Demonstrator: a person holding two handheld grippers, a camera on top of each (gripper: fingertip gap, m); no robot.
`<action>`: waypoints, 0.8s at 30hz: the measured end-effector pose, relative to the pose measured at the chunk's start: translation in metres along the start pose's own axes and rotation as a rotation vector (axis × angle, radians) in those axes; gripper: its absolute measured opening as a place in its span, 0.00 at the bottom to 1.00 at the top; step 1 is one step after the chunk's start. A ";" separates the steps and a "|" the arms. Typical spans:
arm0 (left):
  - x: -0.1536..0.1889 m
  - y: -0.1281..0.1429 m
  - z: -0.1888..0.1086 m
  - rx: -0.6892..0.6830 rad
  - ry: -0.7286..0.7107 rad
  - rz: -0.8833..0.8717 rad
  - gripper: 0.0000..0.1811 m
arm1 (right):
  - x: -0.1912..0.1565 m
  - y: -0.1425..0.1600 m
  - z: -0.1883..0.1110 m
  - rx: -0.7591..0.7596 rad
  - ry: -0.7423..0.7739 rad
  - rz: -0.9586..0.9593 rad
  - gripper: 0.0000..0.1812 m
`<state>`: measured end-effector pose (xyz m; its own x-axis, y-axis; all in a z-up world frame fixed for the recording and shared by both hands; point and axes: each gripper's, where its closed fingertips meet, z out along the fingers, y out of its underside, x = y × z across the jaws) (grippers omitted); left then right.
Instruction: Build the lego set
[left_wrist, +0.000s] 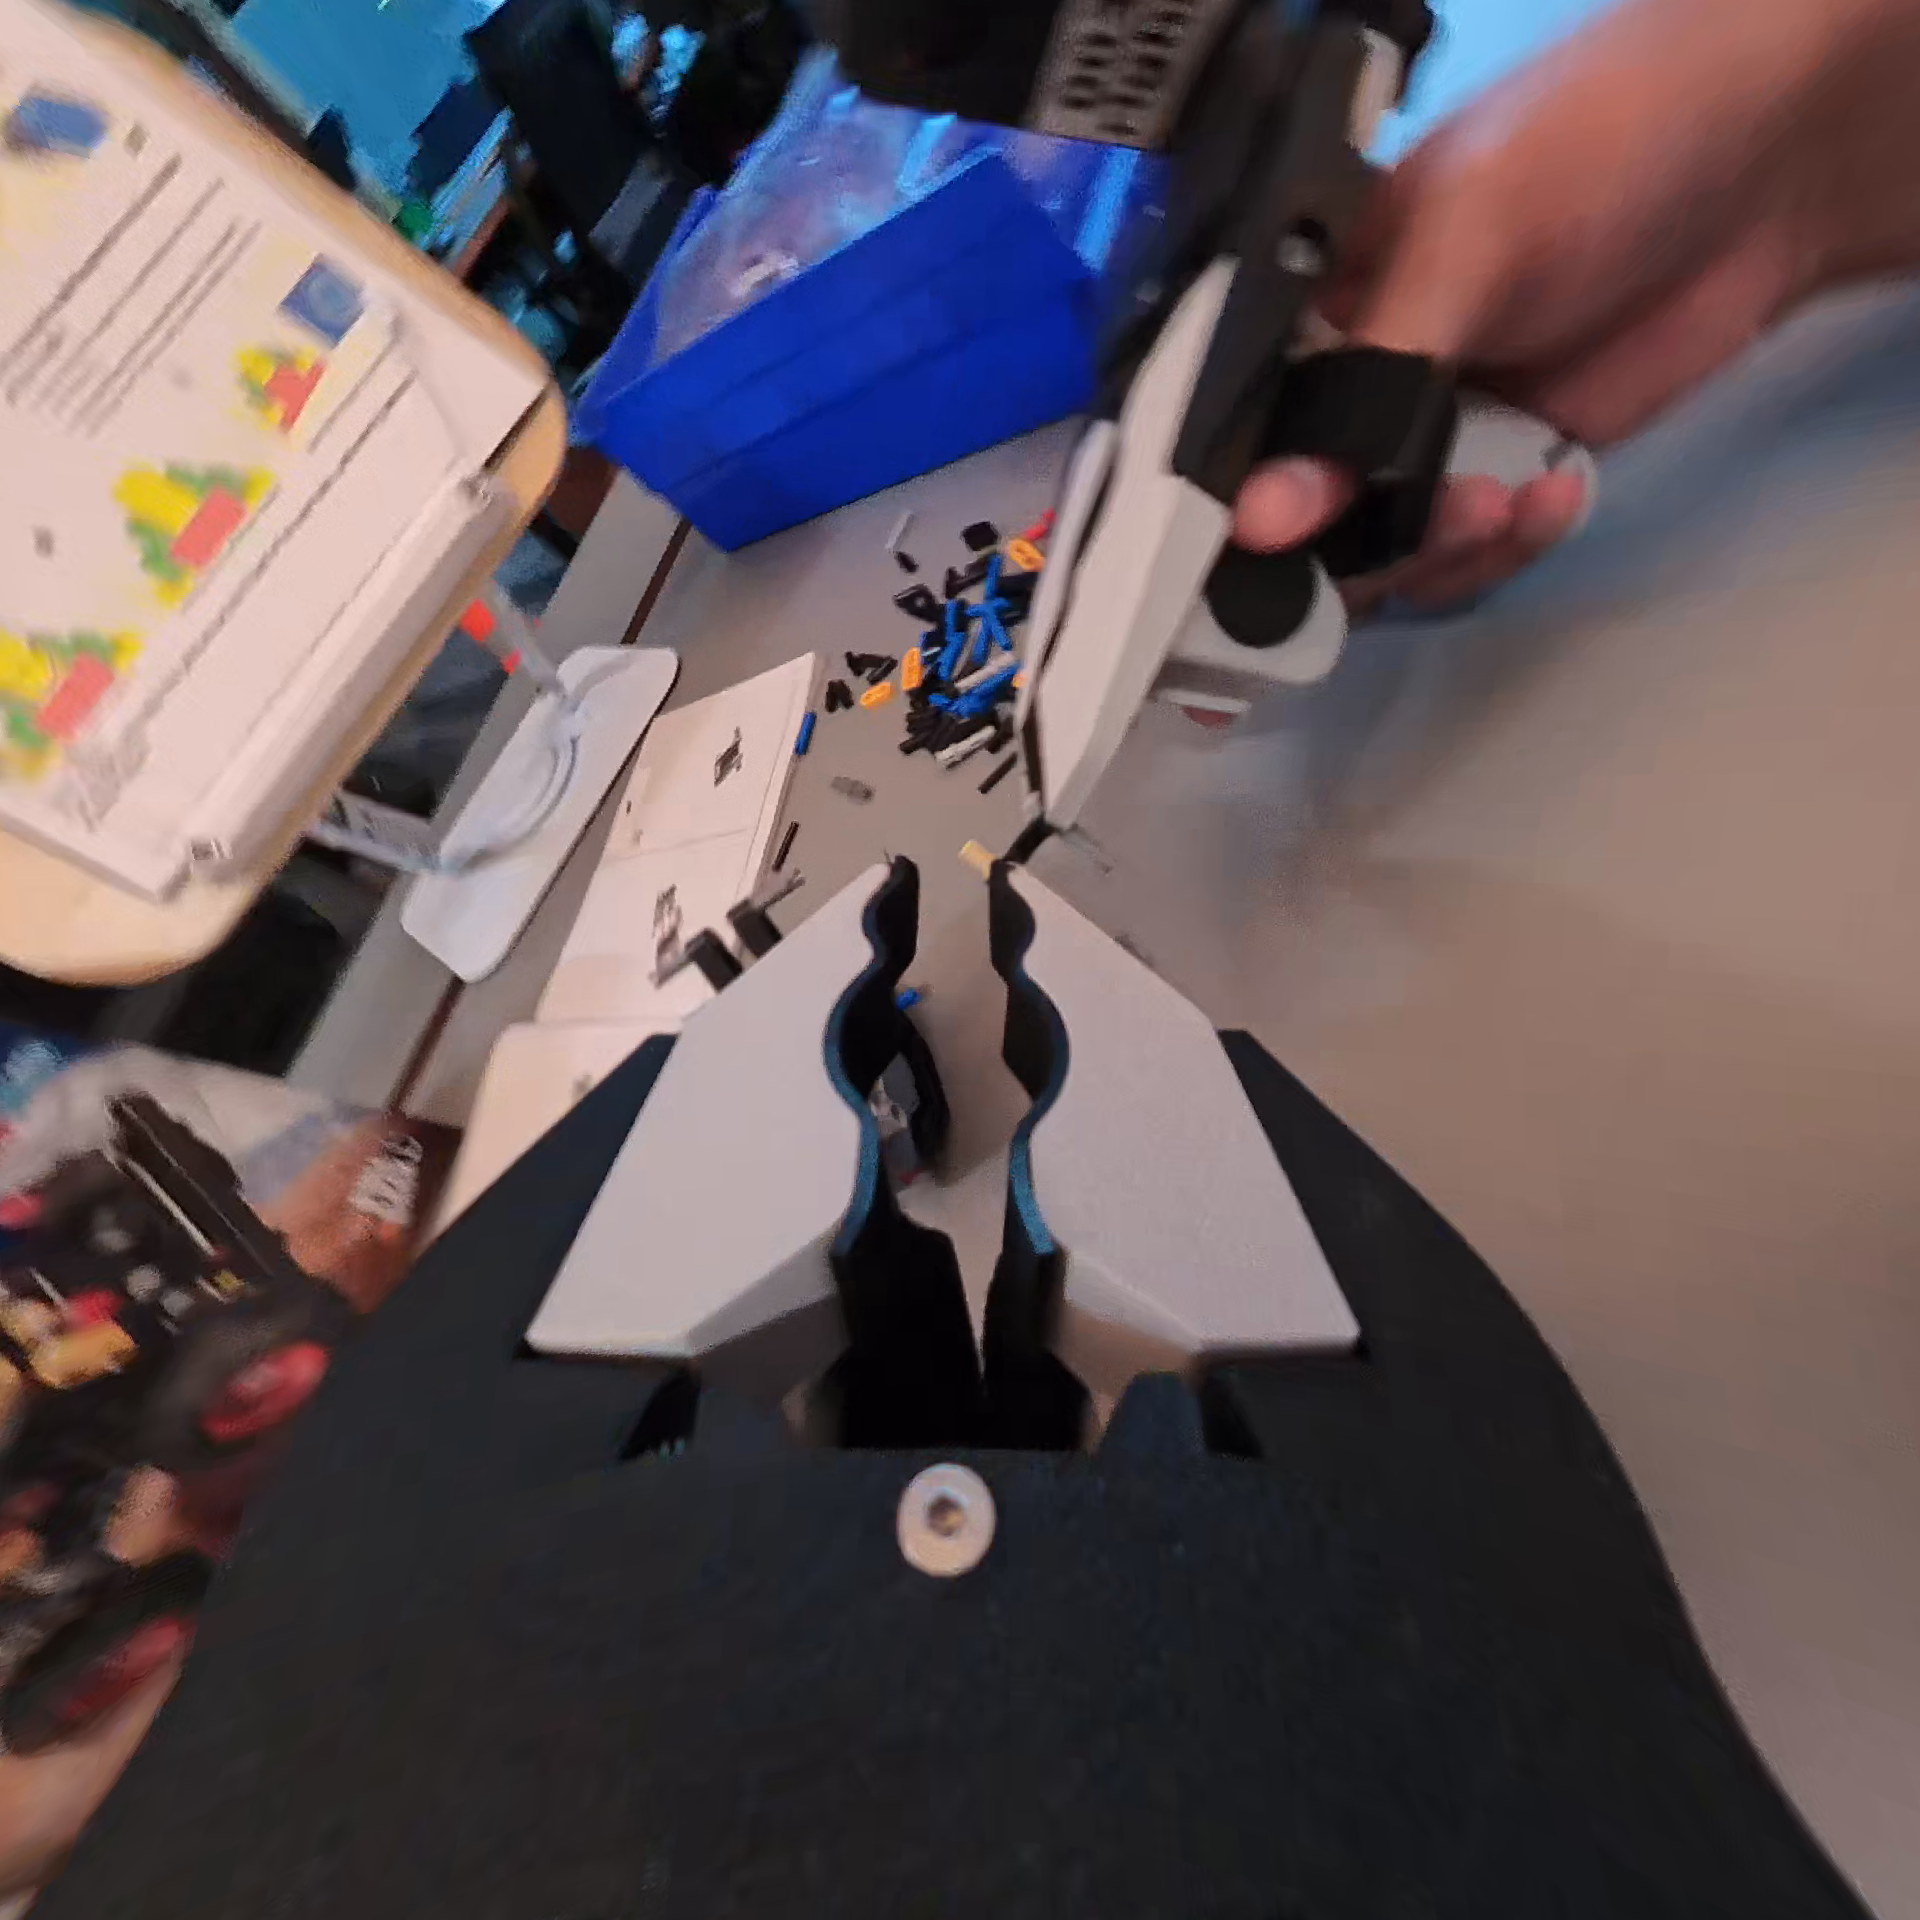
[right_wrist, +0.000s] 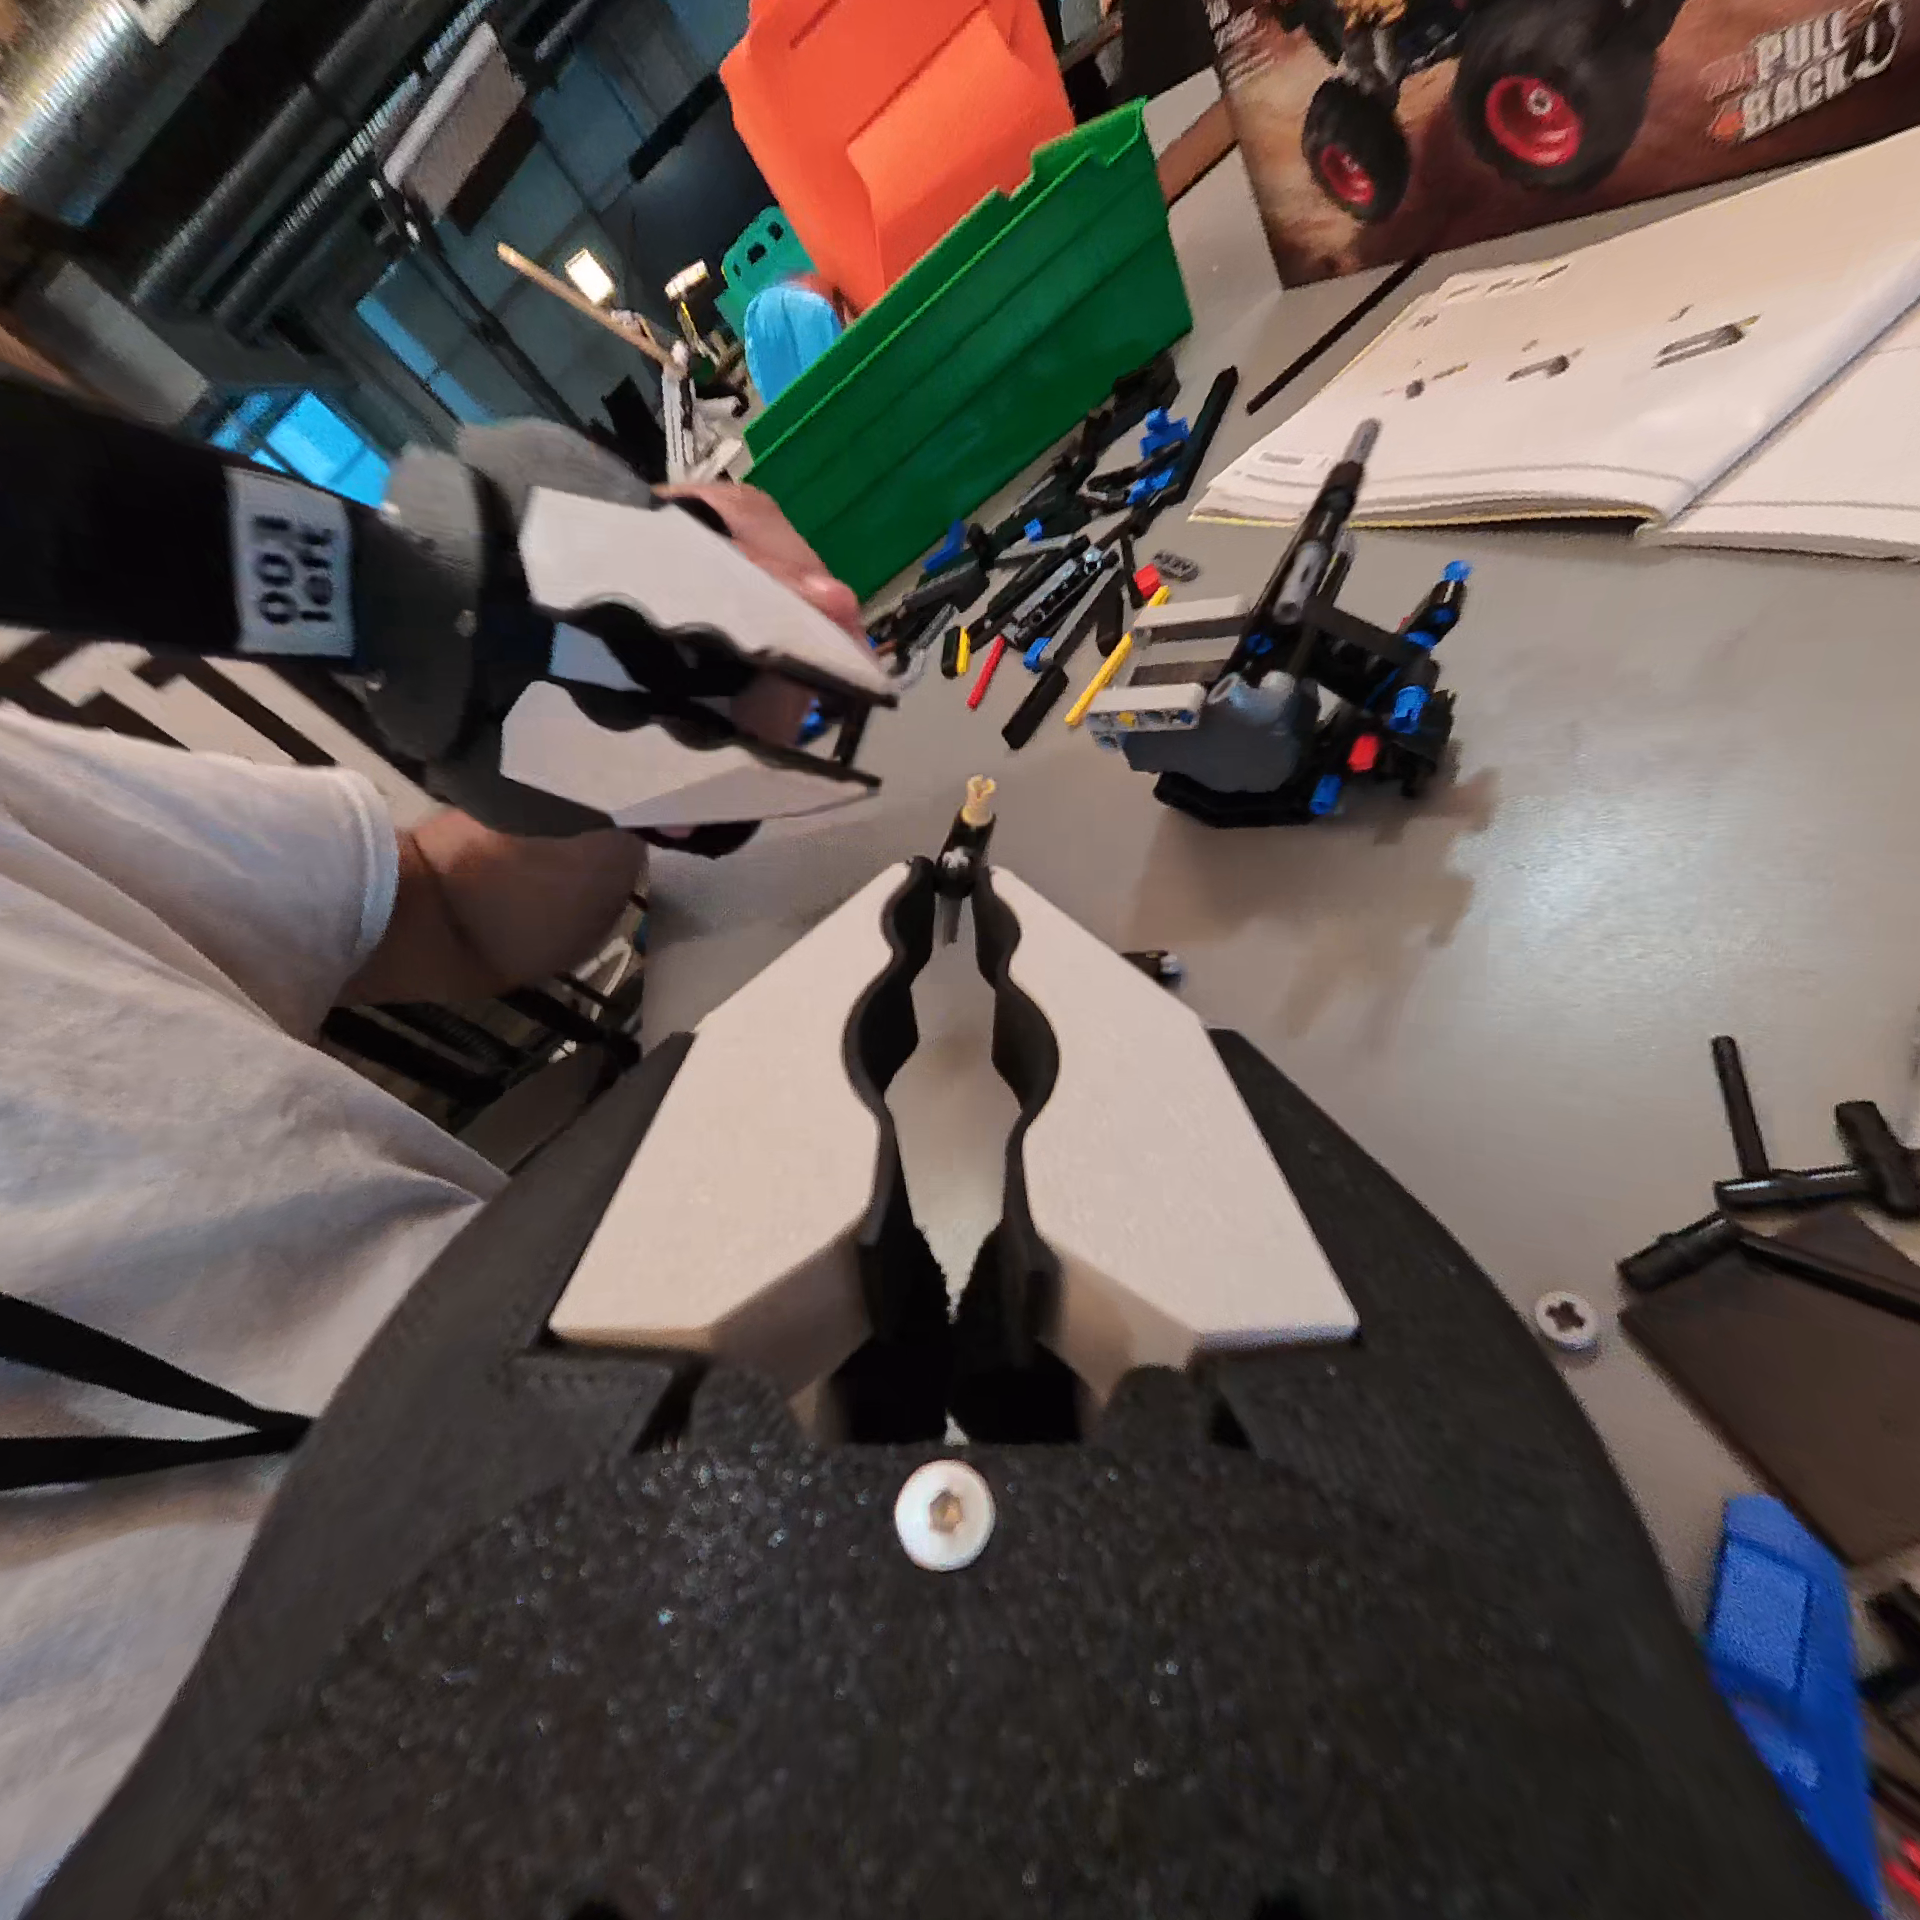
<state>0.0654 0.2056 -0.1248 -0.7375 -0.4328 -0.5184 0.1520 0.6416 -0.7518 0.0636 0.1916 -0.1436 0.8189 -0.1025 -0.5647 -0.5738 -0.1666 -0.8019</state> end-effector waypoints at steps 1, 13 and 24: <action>-0.003 0.002 0.000 0.010 -0.001 -0.091 0.07 | -0.002 -0.003 -0.001 0.022 -0.017 0.014 0.04; 0.002 -0.027 -0.028 0.363 0.488 -0.770 0.08 | -0.049 -0.020 0.009 0.166 -0.190 -0.143 0.03; 0.007 -0.016 -0.026 0.278 0.573 -0.799 0.02 | -0.045 -0.015 0.016 0.145 -0.146 -0.167 0.03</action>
<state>0.0405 0.2086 -0.1063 -0.8829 -0.2549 0.3944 -0.4291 0.0970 -0.8980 0.0349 0.2145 -0.1094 0.8981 0.0585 -0.4359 -0.4352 -0.0257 -0.9000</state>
